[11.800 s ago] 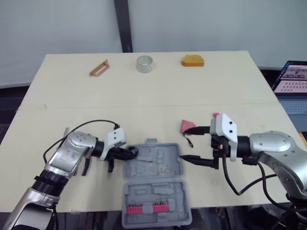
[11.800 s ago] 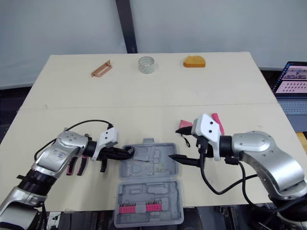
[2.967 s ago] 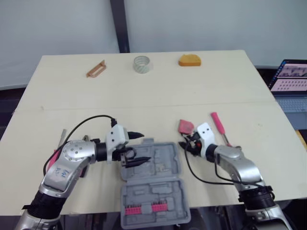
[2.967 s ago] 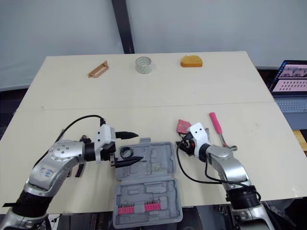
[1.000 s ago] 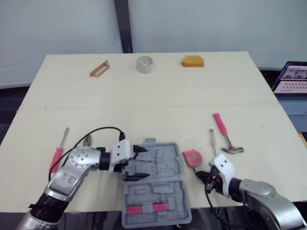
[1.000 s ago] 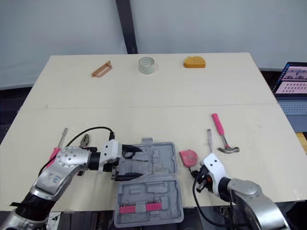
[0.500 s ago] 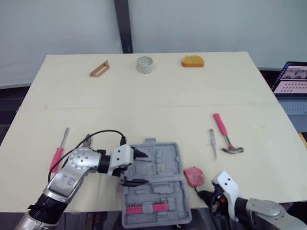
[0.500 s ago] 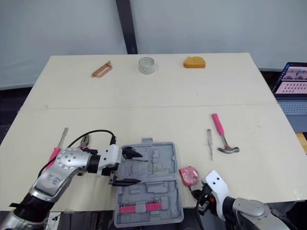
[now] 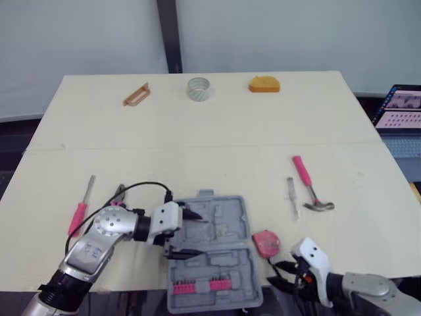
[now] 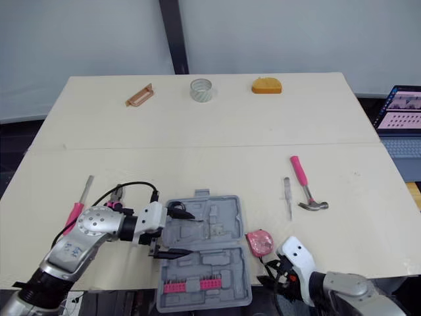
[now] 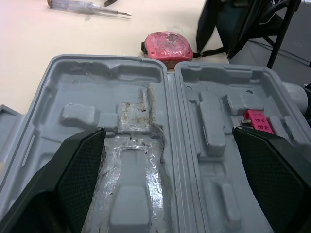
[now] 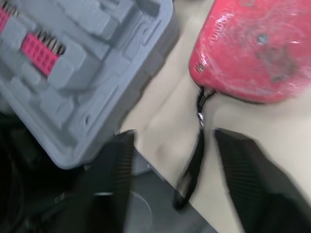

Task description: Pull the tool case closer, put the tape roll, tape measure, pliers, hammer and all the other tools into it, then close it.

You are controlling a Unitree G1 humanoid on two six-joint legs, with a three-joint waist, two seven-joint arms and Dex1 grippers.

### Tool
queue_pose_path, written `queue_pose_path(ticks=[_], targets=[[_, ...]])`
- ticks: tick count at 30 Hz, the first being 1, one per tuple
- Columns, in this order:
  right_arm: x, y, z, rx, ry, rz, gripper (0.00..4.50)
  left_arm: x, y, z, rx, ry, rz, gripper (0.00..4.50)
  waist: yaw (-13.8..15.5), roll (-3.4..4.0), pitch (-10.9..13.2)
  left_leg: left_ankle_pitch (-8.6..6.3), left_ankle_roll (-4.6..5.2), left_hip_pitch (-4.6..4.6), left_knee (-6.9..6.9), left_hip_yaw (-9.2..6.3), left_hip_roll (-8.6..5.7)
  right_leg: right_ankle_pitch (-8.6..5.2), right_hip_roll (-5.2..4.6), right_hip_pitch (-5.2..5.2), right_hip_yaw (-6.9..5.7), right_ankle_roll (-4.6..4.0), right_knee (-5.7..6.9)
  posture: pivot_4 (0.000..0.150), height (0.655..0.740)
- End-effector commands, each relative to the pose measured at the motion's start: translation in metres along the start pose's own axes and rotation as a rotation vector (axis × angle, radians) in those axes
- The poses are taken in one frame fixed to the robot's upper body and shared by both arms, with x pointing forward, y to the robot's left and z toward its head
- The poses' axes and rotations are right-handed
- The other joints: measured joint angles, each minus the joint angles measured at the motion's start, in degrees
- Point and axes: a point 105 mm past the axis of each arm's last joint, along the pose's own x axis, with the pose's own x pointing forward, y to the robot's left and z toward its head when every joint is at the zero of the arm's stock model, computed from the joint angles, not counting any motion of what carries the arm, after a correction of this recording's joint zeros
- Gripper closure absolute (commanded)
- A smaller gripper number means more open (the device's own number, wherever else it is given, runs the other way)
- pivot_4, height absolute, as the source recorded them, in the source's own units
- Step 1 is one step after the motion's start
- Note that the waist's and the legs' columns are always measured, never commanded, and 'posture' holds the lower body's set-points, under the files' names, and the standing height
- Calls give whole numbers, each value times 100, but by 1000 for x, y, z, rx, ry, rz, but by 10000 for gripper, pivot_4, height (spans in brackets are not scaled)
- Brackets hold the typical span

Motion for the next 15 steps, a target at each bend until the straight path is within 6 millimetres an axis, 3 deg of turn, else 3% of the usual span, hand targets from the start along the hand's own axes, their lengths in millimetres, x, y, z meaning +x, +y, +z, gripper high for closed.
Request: queue_pose_path(ticks=[1, 5, 8, 15], targets=[[-16, -3, 20, -163, -31, 79, 331, 0, -5, 8, 66, -25, -4, 0, 0, 0, 0, 0, 0, 0, 0, 0, 0, 0, 0, 0, 0, 0, 0, 1500, 7400], [-24, -22, 37, -502, -1, 195, 331, -3, -14, 4, 108, -27, -31, 0, -20, 0, 0, -2, 3, 5, -1, 7, 0, 0, 1, 2, 3, 0, -6, 1500, 7400], [-21, -37, 38, -699, 73, 267, 331, -3, -17, 4, 151, -35, -30, 0, -15, 0, 1, -3, 5, 7, -2, 7, 2, 0, 1, 4, 2, 0, -8, 1500, 7400], [7, -67, 48, -939, 134, 340, 331, -2, -17, 4, 192, -31, -6, 0, -40, -2, 2, -3, 5, 7, 3, 6, 2, 0, 1, 6, -1, 0, -10, 1500, 7400]])
